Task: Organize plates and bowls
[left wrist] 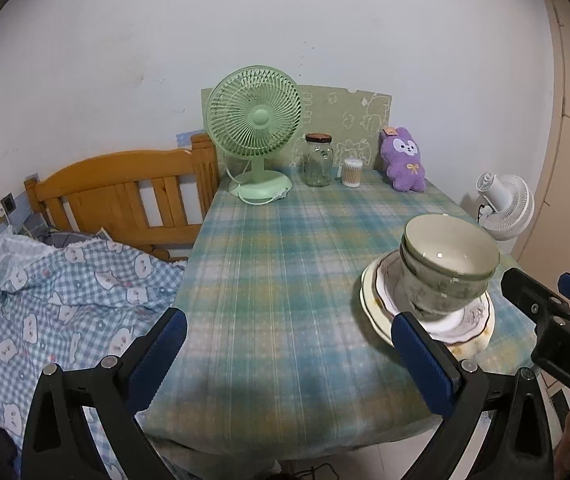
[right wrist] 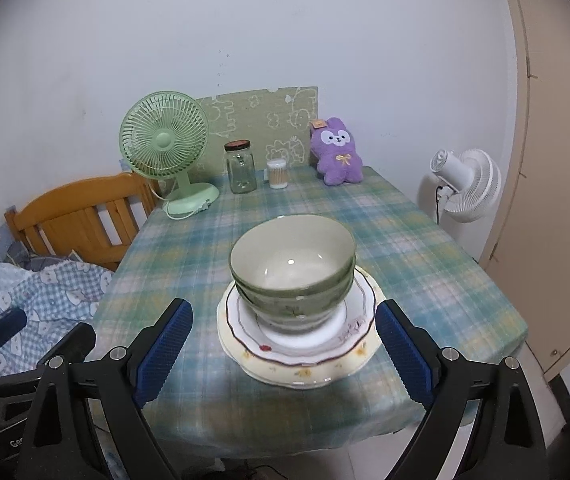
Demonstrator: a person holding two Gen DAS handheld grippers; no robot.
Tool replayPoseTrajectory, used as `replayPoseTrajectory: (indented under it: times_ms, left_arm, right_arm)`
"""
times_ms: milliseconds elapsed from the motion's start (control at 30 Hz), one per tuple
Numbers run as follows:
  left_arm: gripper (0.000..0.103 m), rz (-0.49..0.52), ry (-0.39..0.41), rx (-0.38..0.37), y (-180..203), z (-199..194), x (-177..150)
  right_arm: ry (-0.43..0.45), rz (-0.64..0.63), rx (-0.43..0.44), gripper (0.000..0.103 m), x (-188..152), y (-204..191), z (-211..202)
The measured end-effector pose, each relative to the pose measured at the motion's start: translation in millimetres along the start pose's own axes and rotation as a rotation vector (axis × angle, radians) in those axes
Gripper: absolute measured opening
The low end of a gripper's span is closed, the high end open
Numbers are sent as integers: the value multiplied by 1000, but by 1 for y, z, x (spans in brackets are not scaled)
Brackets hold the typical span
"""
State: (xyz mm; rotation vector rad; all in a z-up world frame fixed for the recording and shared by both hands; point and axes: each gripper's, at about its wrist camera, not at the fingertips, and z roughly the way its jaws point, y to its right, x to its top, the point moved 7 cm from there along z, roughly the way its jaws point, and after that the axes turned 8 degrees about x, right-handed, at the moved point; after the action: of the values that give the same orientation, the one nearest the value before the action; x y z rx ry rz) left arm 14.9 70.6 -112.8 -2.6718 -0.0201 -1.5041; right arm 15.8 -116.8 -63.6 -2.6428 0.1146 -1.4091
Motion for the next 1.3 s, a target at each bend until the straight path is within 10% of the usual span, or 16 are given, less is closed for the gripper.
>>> replayPoseTrajectory:
  times_ms: [1300]
  left_arm:
    - [103,-4,6,21,6,-13,-20]
  right_arm:
    - [-5,-8,20,94,-22,12,-10]
